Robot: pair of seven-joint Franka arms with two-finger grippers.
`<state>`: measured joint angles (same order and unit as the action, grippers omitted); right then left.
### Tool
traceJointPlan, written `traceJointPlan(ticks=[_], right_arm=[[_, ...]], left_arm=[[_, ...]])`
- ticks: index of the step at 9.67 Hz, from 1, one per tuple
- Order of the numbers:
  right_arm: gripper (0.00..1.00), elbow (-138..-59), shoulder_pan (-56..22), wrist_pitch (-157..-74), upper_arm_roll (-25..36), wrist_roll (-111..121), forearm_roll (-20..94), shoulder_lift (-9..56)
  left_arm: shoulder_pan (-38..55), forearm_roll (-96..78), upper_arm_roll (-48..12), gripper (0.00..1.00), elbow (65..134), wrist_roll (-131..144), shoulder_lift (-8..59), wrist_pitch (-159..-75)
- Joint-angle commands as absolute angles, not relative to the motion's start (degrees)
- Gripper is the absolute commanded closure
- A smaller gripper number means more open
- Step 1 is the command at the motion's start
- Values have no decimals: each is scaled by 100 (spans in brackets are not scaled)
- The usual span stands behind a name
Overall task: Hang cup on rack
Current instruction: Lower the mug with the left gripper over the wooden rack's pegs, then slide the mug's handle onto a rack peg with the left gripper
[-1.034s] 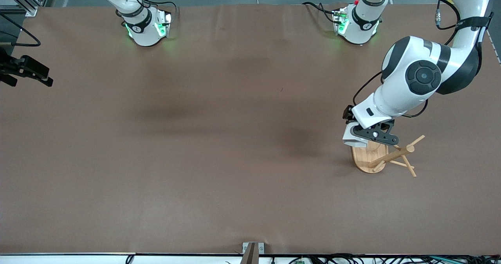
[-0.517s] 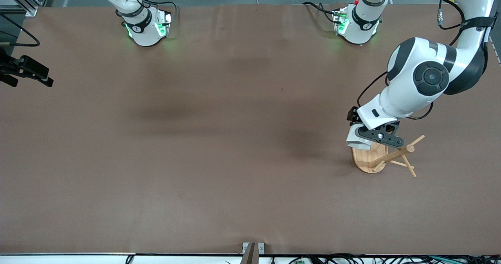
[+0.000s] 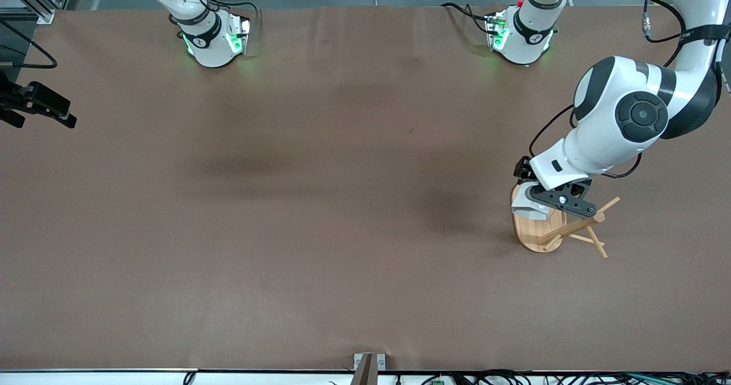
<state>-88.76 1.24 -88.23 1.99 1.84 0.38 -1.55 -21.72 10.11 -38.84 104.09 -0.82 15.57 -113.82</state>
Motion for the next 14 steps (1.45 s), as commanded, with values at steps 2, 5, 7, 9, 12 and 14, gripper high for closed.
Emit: traceJointPlan(ticks=[2,5,7,9,12,14], right_arm=[[1,-9009,132,-8895,211,105,70,-264],[1,-9009,132,-8877,211,105,62,-264],[1,-9009,132,-8877,220,105,62,-264],[1,-9009,132,-8877,211,105,62,-264],[1,-9009,132,-8877,220,105,62,-264],[1,-9009,141,-8886,220,105,53,-264]], left_arm=[[-2284,1099,-3920,74,10521,-333,1696,-11487],[-2320,1099,-3920,74,10555,-448,1696,-11487],[-2416,1099,-3929,74,10547,-588,1705,-11487],[-2426,1090,-3920,74,10529,-633,1731,-11487],[-2513,1090,-3920,74,10512,-729,1784,-11540],[-2627,1046,-3920,74,10503,-878,1837,-11627]])
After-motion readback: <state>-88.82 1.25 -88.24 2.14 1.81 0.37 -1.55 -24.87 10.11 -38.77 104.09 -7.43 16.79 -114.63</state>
